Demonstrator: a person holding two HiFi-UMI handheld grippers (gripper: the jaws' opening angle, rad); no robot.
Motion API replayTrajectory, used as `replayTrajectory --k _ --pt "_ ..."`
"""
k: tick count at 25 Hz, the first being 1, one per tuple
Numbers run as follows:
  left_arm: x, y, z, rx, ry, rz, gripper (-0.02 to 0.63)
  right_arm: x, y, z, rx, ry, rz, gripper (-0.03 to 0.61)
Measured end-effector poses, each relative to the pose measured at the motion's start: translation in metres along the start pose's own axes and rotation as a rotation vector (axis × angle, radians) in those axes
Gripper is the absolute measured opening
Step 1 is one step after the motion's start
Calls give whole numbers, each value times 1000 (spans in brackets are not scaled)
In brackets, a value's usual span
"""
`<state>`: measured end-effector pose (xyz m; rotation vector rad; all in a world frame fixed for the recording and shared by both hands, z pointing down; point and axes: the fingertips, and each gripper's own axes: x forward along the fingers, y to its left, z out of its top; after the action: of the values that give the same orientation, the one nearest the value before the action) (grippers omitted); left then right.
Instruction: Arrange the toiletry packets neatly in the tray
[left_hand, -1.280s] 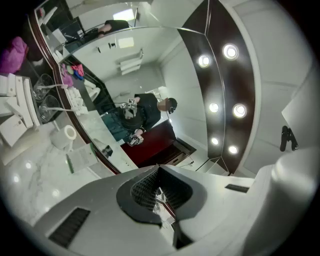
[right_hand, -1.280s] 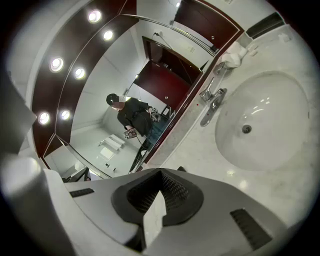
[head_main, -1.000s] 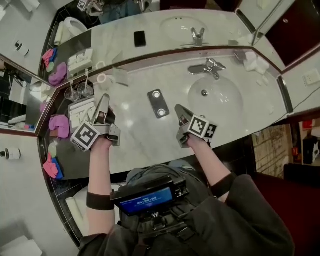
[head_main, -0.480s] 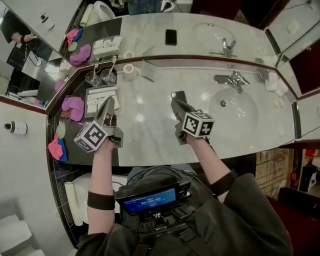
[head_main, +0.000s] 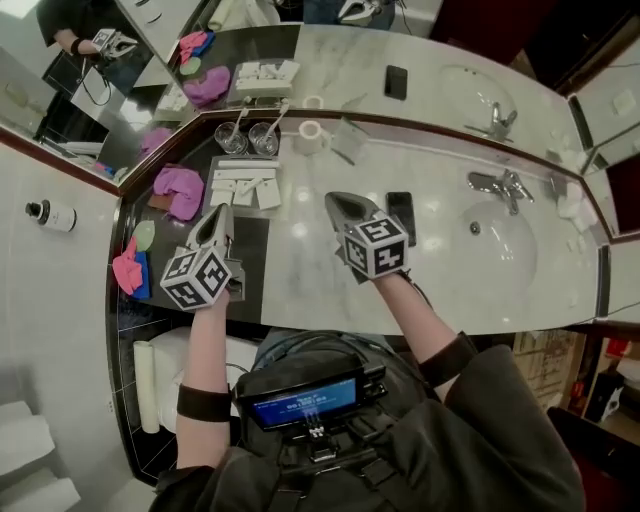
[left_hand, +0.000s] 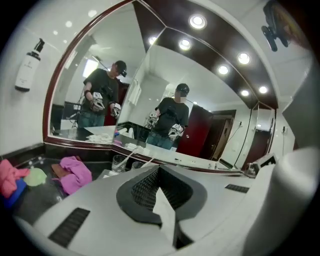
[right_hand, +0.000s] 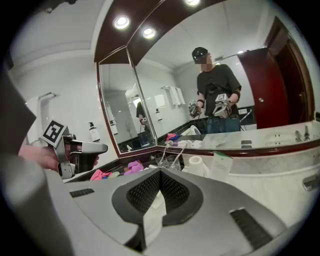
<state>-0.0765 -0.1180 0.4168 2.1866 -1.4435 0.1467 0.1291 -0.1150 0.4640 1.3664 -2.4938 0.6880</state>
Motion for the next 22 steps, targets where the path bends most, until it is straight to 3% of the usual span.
replayTrajectory --k 5,8,15,22 --pt "-17 52 -2 177 43 147 0 39 41 0 -148 69 24 12" --pt "-22 77 -11 234 77 191 0 56 61 0 -208 95 29 12" --pt "-25 110 -19 204 95 197 0 85 95 0 -239 130 43 12" --pt "-21 125 -21 199 107 174 0 109 97 -13 -287 178 -19 37"
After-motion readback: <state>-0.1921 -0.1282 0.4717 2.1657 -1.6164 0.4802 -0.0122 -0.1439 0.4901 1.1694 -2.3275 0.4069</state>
